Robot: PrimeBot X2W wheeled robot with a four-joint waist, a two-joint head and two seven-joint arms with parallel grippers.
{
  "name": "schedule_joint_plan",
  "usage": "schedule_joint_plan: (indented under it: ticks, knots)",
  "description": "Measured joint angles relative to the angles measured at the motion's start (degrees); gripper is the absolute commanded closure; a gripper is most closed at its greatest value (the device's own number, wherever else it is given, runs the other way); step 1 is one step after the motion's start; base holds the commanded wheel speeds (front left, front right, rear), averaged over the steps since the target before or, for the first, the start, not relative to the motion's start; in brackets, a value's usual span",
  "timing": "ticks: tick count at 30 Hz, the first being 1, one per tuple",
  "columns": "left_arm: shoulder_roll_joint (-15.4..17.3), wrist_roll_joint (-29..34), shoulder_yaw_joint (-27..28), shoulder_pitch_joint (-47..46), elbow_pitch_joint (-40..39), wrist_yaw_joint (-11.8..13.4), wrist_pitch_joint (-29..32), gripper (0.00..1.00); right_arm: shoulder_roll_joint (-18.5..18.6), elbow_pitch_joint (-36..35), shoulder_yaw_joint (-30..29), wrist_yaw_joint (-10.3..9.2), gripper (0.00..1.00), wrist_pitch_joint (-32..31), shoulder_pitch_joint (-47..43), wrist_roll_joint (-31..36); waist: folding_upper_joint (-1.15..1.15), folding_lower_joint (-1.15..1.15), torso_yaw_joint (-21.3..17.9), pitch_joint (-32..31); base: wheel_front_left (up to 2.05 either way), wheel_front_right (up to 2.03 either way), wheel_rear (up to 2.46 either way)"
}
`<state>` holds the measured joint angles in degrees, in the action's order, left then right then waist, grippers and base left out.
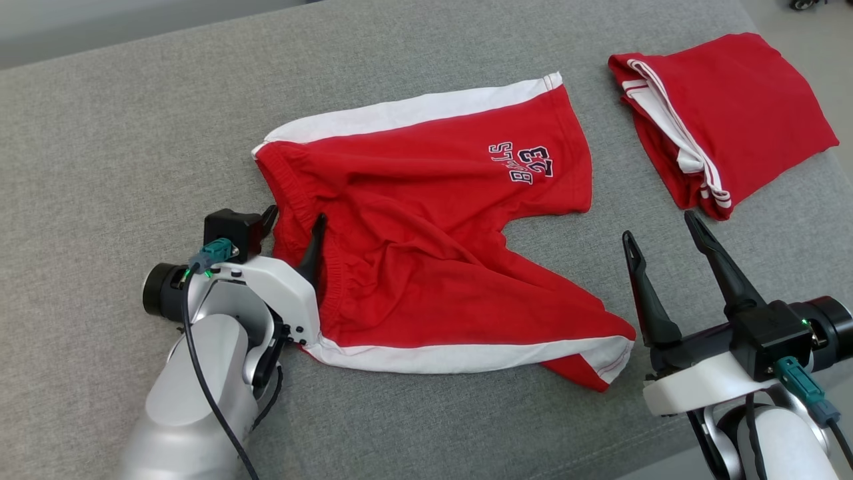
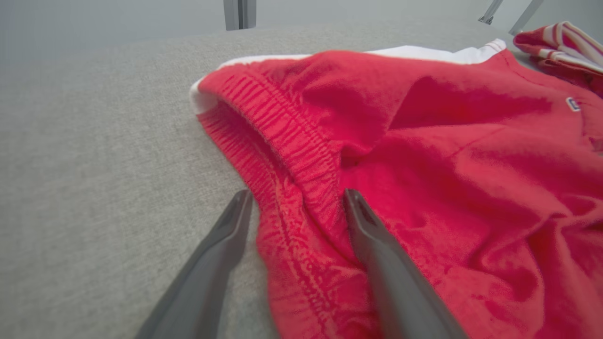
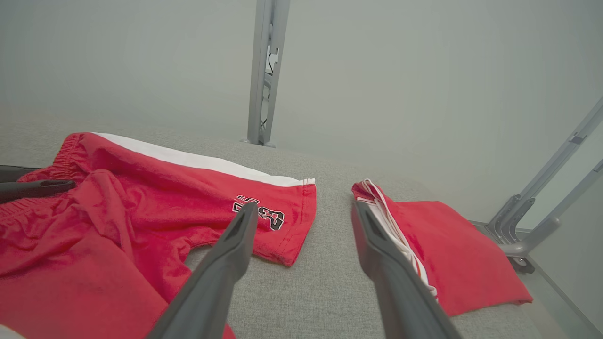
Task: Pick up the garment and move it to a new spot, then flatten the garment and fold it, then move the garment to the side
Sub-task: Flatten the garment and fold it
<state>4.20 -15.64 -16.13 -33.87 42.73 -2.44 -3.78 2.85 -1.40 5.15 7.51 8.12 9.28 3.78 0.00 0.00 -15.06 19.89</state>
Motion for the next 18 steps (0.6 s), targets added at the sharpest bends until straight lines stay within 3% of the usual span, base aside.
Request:
schedule_joint_plan:
  ticks: [1, 2, 3, 5, 18]
  knots:
    - [0.1, 0.0, -0.1, -0.3, 0.4, 0.0, 0.0, 0.0, 0.0, 0.0, 0.1, 0.0, 0.0, 0.0, 0.0, 0.0, 0.0, 0.0, -0.1, 0.0, 0.0, 0.0, 0.0]
    - [0.2, 0.0, -0.1, -0.6, 0.7, 0.0, 0.0, 0.13, 0.0, 0.0, 0.1, 0.0, 0.0, 0.1, 0.0, -0.1, 0.0, 0.0, -0.2, 0.1, 0.0, 0.0, 0.0]
    - [0.3, 0.0, -0.1, -0.8, 1.0, 0.0, 0.0, 0.53, 0.0, 0.1, 0.1, 0.0, 0.0, 0.2, 0.0, -0.2, 0.0, 0.0, -0.2, 0.1, 0.0, 0.0, 0.0]
    - [0.5, 0.0, -0.2, -1.2, 1.6, 0.0, -0.3, 1.0, 0.0, 0.2, 0.0, 0.0, 0.0, 0.3, 0.0, -0.2, 0.0, 0.0, -0.2, 0.0, 0.0, 0.0, 0.0]
    - [4.7, -1.1, 2.3, -4.2, 4.4, 1.6, -3.9, 1.0, 0.0, 0.3, 0.9, 0.0, 0.0, 0.0, 0.3, 1.2, 0.0, 0.0, 2.3, -1.0, 0.0, 0.0, 0.0]
